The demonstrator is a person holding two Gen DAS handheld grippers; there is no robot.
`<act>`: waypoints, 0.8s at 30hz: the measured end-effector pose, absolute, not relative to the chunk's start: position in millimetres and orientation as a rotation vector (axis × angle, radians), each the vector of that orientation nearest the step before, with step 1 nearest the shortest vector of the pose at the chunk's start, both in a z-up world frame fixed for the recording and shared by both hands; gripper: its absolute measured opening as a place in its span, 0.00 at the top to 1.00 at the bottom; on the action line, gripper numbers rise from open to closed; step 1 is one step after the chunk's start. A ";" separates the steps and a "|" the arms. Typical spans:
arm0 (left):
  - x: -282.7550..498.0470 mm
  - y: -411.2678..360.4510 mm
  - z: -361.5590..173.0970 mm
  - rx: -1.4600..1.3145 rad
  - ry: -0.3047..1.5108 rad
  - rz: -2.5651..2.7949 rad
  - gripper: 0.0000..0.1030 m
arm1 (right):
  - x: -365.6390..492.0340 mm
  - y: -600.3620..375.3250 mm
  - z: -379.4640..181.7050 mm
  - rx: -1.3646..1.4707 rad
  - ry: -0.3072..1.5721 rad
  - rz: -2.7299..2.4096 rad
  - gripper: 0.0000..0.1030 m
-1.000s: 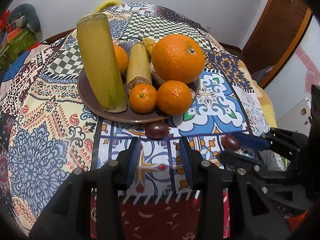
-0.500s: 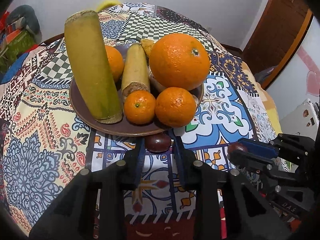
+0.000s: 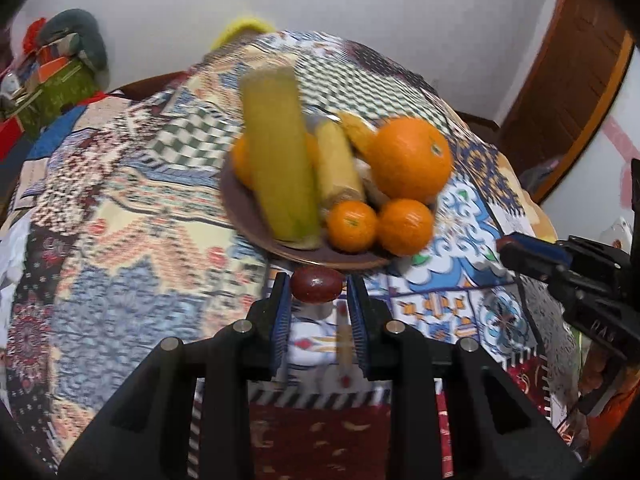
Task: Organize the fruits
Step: 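Carry both dates onto the plate and release them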
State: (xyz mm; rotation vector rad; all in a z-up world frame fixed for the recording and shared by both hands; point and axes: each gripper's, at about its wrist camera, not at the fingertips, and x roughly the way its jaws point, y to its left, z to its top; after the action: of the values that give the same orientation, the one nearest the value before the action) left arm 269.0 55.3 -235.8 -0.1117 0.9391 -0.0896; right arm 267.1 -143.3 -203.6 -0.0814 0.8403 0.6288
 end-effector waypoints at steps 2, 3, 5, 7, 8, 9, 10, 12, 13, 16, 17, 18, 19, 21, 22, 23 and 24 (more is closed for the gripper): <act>269.4 67.5 -231.0 -0.121 0.925 -0.065 0.72 | 271.1 -141.8 -198.1 -0.079 0.824 0.627 0.85; 269.8 73.0 -228.5 -0.125 0.919 -0.055 0.72 | 273.2 -140.8 -195.2 -0.079 0.816 0.627 0.85; 272.4 82.2 -224.2 -0.132 0.907 -0.038 0.72 | 277.8 -139.1 -190.4 -0.075 0.800 0.628 0.85; 275.7 88.9 -221.1 -0.136 0.897 -0.030 0.72 | 282.7 -136.1 -184.9 -0.070 0.783 0.631 0.85; 278.4 89.9 -220.4 -0.136 0.893 -0.027 0.72 | 285.4 -133.8 -181.5 -0.068 0.774 0.635 0.85; 281.9 92.2 -219.6 -0.134 0.890 -0.025 0.72 | 287.0 -131.5 -178.1 -0.066 0.766 0.638 0.85; 283.9 93.8 -218.8 -0.131 0.887 -0.024 0.72 | 289.5 -128.1 -174.1 -0.065 0.754 0.643 0.85; 289.8 96.5 -217.8 -0.124 0.883 -0.025 0.72 | 294.1 -122.1 -168.3 -0.065 0.736 0.654 0.85; 293.1 97.4 -218.1 -0.120 0.881 -0.027 0.72 | 297.0 -116.7 -164.9 -0.069 0.725 0.660 0.85; 302.2 101.1 -220.1 -0.104 0.878 -0.031 0.72 | 303.0 -105.1 -161.2 -0.078 0.707 0.673 0.85; 305.3 102.3 -221.4 -0.104 0.879 -0.032 0.72 | 305.9 -100.3 -160.5 -0.082 0.702 0.678 0.85; 308.1 103.8 -222.9 -0.106 0.881 -0.035 0.72 | 308.5 -96.4 -160.3 -0.087 0.698 0.681 0.85; 310.9 105.4 -224.4 -0.110 0.883 -0.039 0.72 | 311.8 -90.7 -160.5 -0.093 0.697 0.684 0.85; 316.1 107.8 -227.1 -0.115 0.887 -0.050 0.72 | 315.9 -83.1 -162.1 -0.095 0.702 0.695 0.85; 319.6 108.8 -228.9 -0.113 0.890 -0.057 0.72 | 317.6 -80.6 -162.9 -0.093 0.705 0.700 0.85; 321.9 108.9 -229.8 -0.109 0.891 -0.061 0.72 | 320.2 -76.9 -164.2 -0.094 0.710 0.706 0.85; 323.9 109.0 -230.8 -0.105 0.891 -0.063 0.72 | 322.4 -72.5 -165.8 -0.097 0.714 0.710 0.85</act>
State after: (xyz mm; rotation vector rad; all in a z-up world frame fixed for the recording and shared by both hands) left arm 323.9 109.0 -230.8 -0.1049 0.8905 -0.0632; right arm 322.4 -72.5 -165.8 -0.0967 0.7139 0.7104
